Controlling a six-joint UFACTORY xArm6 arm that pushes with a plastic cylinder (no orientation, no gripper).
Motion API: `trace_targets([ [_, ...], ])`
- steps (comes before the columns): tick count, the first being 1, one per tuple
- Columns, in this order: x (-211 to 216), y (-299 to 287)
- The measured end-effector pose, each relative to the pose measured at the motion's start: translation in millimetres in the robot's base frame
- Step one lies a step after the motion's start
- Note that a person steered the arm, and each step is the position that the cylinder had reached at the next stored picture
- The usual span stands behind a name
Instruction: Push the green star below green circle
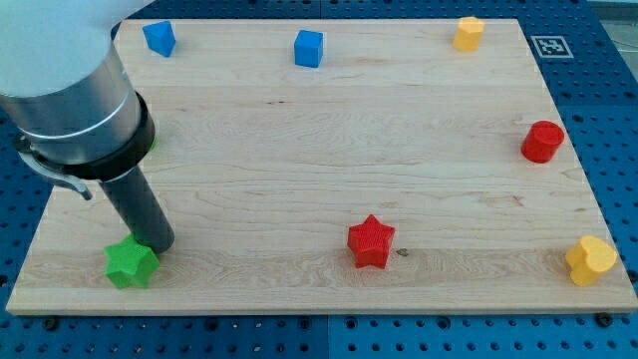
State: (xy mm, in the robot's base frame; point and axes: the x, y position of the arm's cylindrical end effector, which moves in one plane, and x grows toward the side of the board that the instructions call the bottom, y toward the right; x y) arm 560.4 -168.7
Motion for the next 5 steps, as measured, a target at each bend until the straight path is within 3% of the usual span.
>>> trace_targets([
  [1, -1.3, 1.3],
  [2, -44.8, -0.9],
  [3, -45.4, -47.2],
  [4, -10.0, -106.8],
  [5, 47.5, -115.0],
])
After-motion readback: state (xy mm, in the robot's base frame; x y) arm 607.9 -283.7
